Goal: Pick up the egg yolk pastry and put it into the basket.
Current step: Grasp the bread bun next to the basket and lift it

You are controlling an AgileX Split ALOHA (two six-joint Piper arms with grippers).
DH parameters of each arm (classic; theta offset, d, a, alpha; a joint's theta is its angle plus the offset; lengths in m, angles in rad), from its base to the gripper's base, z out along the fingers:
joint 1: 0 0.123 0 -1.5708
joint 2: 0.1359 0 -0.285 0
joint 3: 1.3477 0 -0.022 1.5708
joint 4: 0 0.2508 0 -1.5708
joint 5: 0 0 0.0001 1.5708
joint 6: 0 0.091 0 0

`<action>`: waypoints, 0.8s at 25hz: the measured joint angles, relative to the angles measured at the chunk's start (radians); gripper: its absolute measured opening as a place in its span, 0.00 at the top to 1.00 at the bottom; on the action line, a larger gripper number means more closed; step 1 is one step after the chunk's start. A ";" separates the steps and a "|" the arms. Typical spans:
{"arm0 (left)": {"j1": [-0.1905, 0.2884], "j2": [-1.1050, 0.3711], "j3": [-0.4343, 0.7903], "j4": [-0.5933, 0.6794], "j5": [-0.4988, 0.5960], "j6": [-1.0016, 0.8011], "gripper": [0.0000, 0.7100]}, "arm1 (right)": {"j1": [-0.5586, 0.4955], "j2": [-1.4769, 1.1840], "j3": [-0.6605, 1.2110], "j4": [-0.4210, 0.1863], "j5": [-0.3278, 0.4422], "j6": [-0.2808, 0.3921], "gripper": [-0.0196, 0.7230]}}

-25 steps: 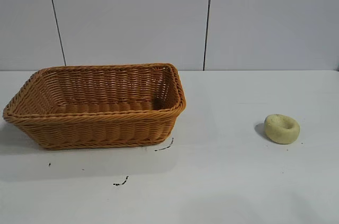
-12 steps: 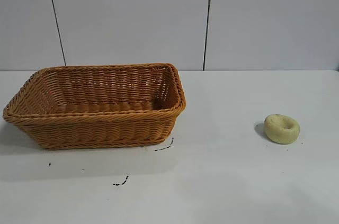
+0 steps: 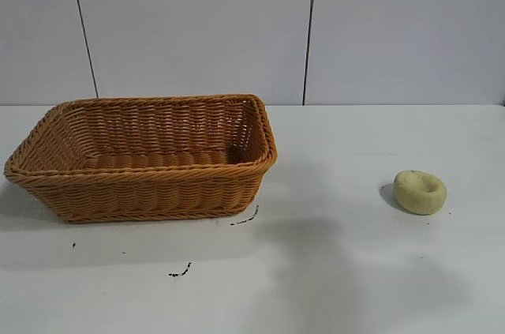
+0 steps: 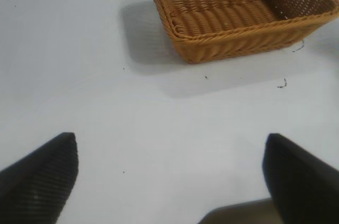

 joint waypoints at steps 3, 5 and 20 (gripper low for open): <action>0.000 0.000 0.000 0.000 0.000 0.000 0.02 | 0.000 0.189 -0.095 0.000 -0.017 -0.001 0.05; 0.000 0.000 0.000 0.000 0.000 0.000 0.02 | 0.000 0.299 -0.162 0.000 -0.035 -0.009 0.05; 0.000 0.000 0.000 0.000 0.000 0.000 0.02 | 0.067 0.776 -0.504 -0.020 -0.075 -0.012 0.05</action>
